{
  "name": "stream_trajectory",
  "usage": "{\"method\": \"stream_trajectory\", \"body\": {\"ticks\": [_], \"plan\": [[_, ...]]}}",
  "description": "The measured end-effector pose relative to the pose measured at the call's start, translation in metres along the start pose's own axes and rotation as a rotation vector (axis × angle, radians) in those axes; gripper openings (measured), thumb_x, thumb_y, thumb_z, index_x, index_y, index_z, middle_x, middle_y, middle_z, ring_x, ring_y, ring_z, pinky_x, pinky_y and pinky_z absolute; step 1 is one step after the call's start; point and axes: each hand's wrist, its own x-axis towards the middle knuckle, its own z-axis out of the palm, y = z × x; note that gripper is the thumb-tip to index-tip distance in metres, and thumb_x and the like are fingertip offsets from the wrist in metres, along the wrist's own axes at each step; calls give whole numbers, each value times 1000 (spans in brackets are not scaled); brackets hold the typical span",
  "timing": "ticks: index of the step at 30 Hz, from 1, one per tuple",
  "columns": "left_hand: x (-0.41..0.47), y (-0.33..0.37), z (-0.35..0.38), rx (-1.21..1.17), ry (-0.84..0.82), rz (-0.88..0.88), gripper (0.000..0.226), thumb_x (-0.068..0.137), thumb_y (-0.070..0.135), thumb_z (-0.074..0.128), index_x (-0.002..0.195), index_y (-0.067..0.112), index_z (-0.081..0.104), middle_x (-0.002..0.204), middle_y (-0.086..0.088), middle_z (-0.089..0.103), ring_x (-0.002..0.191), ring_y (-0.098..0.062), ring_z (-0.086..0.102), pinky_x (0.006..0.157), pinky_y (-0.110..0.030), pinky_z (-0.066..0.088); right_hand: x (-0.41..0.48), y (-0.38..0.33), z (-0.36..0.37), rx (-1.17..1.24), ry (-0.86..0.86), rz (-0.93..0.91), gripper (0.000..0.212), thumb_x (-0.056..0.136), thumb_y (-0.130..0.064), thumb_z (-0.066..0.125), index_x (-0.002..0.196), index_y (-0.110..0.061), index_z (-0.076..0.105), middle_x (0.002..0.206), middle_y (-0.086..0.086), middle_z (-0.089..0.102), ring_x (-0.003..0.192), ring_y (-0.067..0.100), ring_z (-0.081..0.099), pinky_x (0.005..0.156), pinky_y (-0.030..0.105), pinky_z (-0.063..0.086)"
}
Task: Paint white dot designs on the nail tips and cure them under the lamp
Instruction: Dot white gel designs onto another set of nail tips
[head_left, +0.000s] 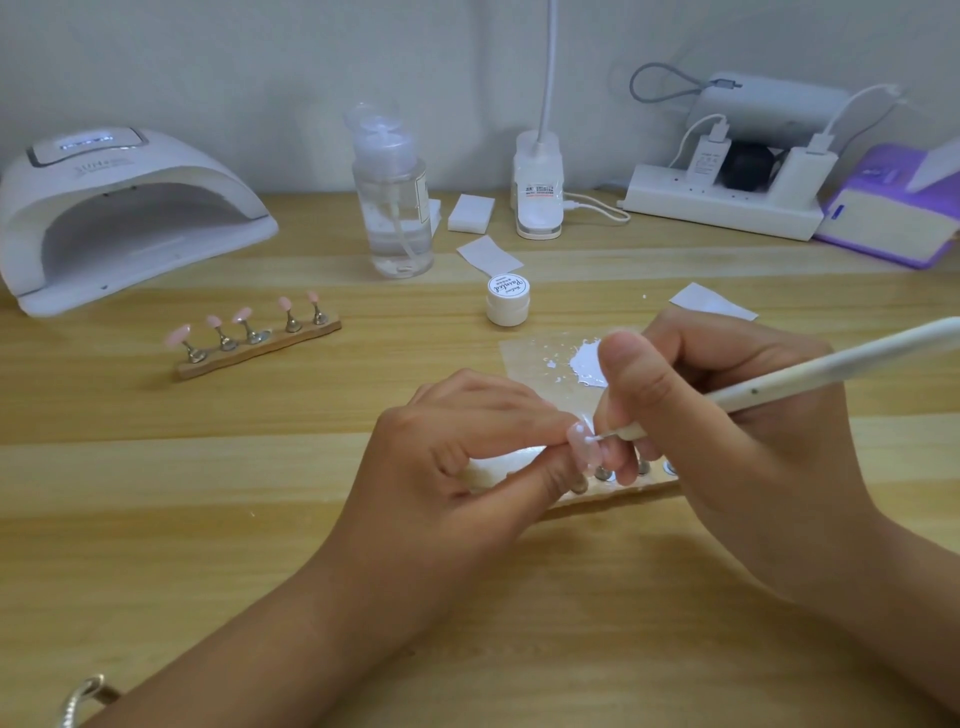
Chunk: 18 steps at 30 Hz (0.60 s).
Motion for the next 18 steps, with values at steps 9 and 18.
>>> {"method": "stream_trajectory", "body": {"ticks": [9,18], "plan": [[0,0,0,3,9,-1,12,88,31,68,87,27,79,86,15,75,93,-14,69,85,-46,51,1,2,-1,23,-4,26,39,95,-22,60,60,-5,54,51,-5,59,40,12,56,46,16,42],[0,0,0,-2,7,-1,10,88,31,68,88,30,79,86,16,75,93,-15,68,85,-45,50,2,0,-1,4,-19,21,38,94,-22,58,60,-4,54,49,-3,59,40,9,55,46,13,41]]}}
